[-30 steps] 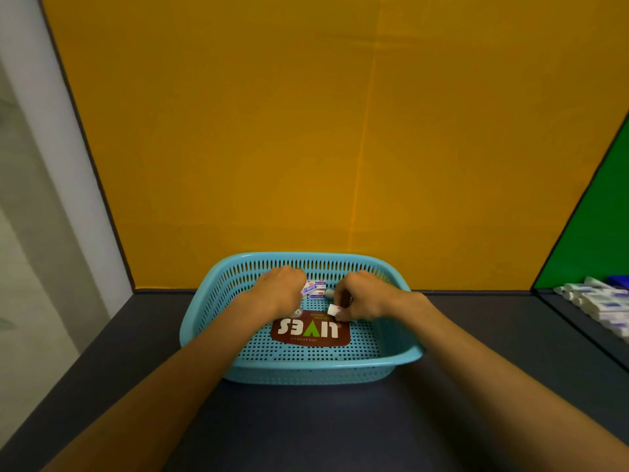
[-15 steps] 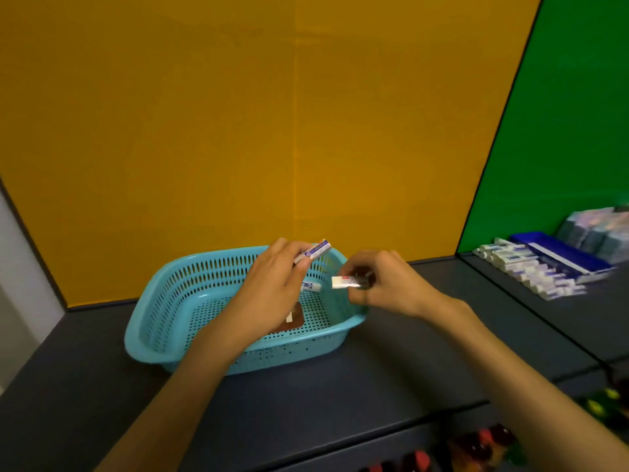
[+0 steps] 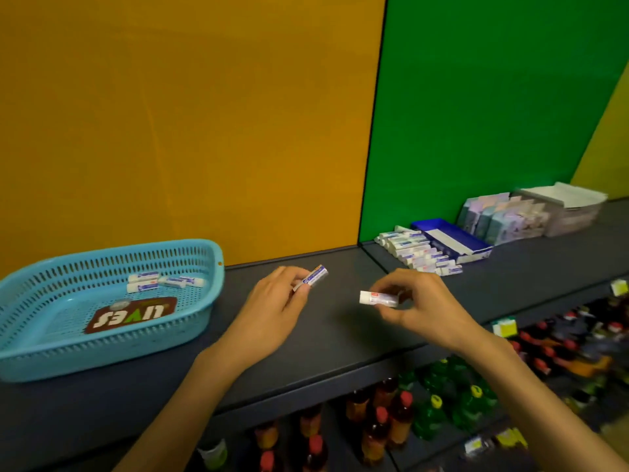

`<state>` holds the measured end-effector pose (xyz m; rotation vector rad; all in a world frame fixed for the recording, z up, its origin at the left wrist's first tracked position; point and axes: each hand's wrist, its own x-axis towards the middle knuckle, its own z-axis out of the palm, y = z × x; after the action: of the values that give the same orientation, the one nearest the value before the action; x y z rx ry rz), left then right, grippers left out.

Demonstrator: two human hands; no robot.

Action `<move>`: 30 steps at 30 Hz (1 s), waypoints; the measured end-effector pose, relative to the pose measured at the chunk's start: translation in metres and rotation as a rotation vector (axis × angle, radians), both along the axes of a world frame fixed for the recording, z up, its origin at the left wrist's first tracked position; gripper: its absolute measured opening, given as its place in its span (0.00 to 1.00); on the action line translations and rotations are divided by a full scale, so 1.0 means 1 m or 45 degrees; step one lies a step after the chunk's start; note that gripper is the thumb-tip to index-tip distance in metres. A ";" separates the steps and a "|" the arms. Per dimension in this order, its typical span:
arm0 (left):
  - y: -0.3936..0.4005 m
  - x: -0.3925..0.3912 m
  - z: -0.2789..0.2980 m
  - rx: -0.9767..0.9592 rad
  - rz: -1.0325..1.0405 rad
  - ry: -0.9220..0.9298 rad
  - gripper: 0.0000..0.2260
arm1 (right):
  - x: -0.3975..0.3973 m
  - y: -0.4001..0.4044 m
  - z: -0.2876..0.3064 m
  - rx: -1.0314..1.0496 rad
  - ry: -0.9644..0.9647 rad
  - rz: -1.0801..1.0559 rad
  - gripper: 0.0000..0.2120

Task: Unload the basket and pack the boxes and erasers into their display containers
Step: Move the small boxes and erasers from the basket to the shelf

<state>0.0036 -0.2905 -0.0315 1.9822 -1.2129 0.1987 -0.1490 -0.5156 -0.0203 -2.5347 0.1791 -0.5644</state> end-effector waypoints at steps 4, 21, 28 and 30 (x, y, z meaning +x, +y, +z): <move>-0.051 -0.042 -0.015 0.004 0.050 0.070 0.07 | -0.049 -0.055 -0.004 0.008 -0.029 -0.028 0.12; -0.218 -0.058 -0.050 0.136 0.122 -0.052 0.07 | -0.061 -0.227 -0.048 -0.068 -0.002 -0.032 0.10; -0.293 -0.009 -0.063 0.238 0.240 -0.105 0.14 | -0.009 -0.284 -0.045 -0.238 0.048 -0.013 0.12; -0.312 0.002 -0.058 0.288 0.255 -0.184 0.15 | 0.011 -0.297 -0.038 -0.263 -0.006 -0.008 0.12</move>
<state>0.0055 -0.6023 -0.0899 2.3231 -1.1674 0.3220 -0.1382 -0.8129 -0.0588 -2.7323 0.1329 -0.6198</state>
